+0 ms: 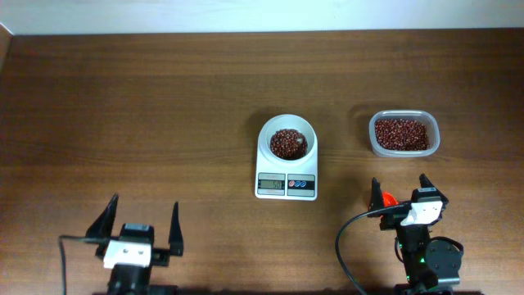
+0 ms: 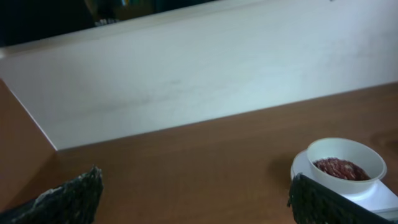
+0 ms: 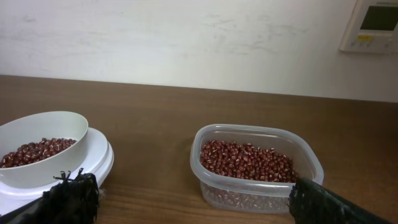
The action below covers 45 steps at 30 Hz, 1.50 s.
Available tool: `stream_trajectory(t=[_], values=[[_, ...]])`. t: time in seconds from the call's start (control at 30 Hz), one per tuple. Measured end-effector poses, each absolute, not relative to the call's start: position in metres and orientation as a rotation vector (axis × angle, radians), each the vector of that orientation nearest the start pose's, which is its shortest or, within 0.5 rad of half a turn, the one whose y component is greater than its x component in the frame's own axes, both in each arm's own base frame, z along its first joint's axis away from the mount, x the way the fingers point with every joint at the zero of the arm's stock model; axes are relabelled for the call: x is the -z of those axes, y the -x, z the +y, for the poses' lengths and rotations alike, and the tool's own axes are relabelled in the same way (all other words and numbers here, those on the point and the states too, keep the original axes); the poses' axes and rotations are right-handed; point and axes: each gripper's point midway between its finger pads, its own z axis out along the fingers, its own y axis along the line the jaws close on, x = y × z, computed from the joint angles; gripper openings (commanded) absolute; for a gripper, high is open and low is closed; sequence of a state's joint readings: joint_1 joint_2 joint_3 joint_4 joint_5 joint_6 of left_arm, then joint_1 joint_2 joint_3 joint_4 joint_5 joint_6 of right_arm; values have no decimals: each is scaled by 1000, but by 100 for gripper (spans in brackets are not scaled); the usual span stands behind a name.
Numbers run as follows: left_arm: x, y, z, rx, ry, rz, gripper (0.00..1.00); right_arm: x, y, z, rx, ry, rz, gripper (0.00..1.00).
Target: Scoop and weigh 50g on scale
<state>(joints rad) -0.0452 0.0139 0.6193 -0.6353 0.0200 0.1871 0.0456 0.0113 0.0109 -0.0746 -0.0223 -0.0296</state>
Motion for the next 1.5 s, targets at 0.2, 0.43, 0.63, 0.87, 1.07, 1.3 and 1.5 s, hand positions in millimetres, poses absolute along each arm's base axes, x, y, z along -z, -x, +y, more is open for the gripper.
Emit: stream_trajectory(t=[0.2, 0.43, 0.63, 0.87, 1.07, 1.3, 1.5], values=[[-254, -202, -12, -79, -185, 1625, 99, -158, -246, 15, -30, 80, 1644, 99], [-215, -224, -13, -76, -184, 1640, 99, -158, -246, 15, -31, 79, 1644, 99], [-188, -236, -14, -75, -185, 1645, 99, -158, -246, 15, -31, 78, 1644, 99], [-168, -244, -14, -76, -183, 1626, 99, -158, -246, 15, -31, 79, 1644, 99], [-159, -246, -14, -63, -168, 1640, 99, -158, -246, 15, -31, 79, 1644, 99], [-158, -246, -11, -20, -94, 1647, 99, -158, -246, 15, -31, 79, 1644, 99], [-158, -246, -11, -14, -88, 1648, 99, -158, -246, 15, -31, 79, 1644, 99]])
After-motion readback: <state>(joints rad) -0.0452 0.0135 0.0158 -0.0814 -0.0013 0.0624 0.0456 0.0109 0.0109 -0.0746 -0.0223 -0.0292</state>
